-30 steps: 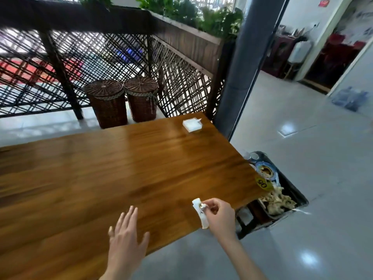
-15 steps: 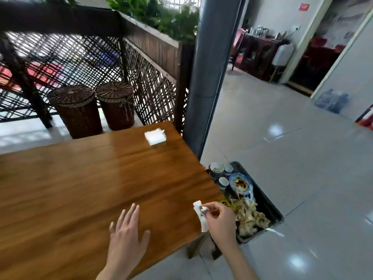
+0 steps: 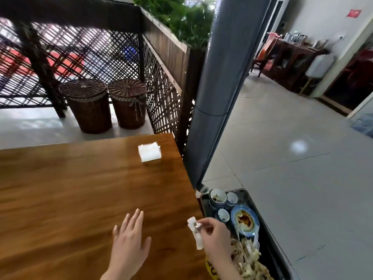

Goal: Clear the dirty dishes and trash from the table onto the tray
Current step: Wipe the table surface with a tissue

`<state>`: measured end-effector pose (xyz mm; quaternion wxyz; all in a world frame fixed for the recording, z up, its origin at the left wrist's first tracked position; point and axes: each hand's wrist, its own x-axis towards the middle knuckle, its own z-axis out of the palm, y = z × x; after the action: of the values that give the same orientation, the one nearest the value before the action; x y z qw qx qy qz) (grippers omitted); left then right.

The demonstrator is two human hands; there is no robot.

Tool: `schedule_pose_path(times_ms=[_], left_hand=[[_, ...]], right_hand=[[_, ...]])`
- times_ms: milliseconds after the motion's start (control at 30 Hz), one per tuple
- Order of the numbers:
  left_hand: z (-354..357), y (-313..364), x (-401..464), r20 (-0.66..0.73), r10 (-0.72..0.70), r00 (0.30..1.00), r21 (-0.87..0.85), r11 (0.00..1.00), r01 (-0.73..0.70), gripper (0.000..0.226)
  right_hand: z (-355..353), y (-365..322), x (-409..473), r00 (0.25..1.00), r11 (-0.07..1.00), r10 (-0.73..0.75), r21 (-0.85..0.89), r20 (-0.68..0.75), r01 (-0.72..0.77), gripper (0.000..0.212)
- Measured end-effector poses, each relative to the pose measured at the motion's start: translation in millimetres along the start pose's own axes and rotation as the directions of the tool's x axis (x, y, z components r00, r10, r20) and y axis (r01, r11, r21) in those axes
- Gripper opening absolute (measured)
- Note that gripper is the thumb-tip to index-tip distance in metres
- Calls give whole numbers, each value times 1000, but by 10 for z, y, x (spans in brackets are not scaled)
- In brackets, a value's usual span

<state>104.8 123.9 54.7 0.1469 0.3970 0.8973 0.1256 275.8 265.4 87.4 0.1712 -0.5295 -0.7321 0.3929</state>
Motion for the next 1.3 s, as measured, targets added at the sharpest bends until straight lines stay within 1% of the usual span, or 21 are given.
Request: schedule_pose_path(times_ms=[133,200,367,467,533,667,767,867,1067,1233,1300], left_hand=[[82,3,310,2,-114,994,24,993,114,74],[160,2,467,-4,-179,984,30,983,179,73],[323,-6,932,-41,-229,973,83,969,232,71],[445,-98,1197,-104,-196,975,73,976,204,69],[518,-239,1374,-132,-190,973,58,978,199,68],[609,-617,1667,-172,-230,958,19,972,236,70],[663,-850,1866,-193,-257,947,60,960,273,72],[702,-999,2031,-184,-278,943,68,953,295,77],[749,-1090,2073,-190,-280,941,23,957,289,80],[742,-1097,2080,-189,-279,942,10,958,286,80],[738,-1102,2082,-190,-276,942,16,959,285,81]], right_hand=[[184,68,529,993,999,-37,-10,108,39,24],[325,90,829,986,996,-80,-23,148,85,22],[825,47,1594,955,981,-184,-12,233,192,13],[1104,-56,2036,945,969,-239,-4,225,246,11],[1280,-132,2337,943,962,-270,4,194,275,12],[1606,-241,2813,937,942,-323,-50,131,332,17],[1871,-299,3040,936,933,-333,-103,110,344,16],[2083,-333,3150,939,930,-333,-130,91,343,16],[2315,-476,3178,921,915,-389,-117,-10,385,18],[2510,-652,3136,943,933,-330,-166,-44,319,19],[2608,-742,3105,945,933,-327,-169,-26,318,20]])
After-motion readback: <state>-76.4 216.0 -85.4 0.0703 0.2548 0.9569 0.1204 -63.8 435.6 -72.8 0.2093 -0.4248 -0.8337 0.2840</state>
